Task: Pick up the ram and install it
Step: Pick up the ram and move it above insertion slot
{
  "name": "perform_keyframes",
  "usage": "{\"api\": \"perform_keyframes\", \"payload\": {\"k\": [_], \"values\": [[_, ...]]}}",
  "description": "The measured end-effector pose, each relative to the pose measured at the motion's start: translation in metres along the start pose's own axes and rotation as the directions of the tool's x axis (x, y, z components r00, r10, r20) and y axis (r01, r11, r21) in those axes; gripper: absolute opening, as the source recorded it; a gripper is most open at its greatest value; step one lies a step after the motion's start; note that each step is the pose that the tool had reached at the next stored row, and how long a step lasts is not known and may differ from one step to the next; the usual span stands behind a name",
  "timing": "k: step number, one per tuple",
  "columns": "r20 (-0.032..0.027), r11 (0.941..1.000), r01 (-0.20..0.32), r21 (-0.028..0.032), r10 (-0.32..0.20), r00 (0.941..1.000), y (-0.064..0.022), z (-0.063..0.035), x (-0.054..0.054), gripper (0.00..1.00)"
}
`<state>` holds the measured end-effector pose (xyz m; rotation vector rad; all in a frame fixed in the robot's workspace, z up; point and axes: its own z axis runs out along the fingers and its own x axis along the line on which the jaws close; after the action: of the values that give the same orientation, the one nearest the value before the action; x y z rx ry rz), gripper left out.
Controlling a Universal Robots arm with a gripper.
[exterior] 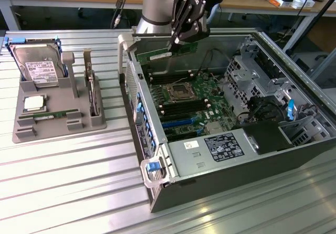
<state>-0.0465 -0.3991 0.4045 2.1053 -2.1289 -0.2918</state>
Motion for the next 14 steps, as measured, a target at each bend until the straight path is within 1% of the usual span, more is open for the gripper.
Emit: {"api": "perform_keyframes", "payload": {"k": [2, 4, 7, 8, 9, 10, 11, 12, 14], "values": [[-0.0001, 0.9999, -0.001, -0.0157, 0.001, 1.0000, -0.0095, -0.0021, 0.000, 0.12], [-0.0004, 0.9993, -0.001, -0.0378, 0.001, 1.0000, -0.0230, -0.0052, 0.000, 0.12], [-0.0005, 0.9982, -0.002, -0.0601, 0.002, 1.0000, -0.0364, -0.0082, -0.001, 0.12], [-0.0005, 0.9975, -0.003, -0.0703, 0.003, 1.0000, -0.0426, -0.0094, -0.001, 0.12], [-0.0007, 0.9970, -0.003, -0.0778, 0.003, 1.0000, -0.0469, -0.0104, -0.001, 0.12], [-0.0009, 0.9948, -0.004, -0.1016, 0.004, 1.0000, -0.0613, -0.0136, -0.001, 0.12], [-0.0011, 0.9935, -0.004, -0.1135, 0.004, 1.0000, -0.0687, -0.0152, -0.001, 0.12], [-0.0012, 0.9928, -0.005, -0.1195, 0.005, 1.0000, -0.0725, -0.0161, -0.001, 0.12], [-0.0015, 0.9910, -0.005, -0.1339, 0.005, 1.0000, -0.0816, -0.0180, -0.001, 0.12]]}}
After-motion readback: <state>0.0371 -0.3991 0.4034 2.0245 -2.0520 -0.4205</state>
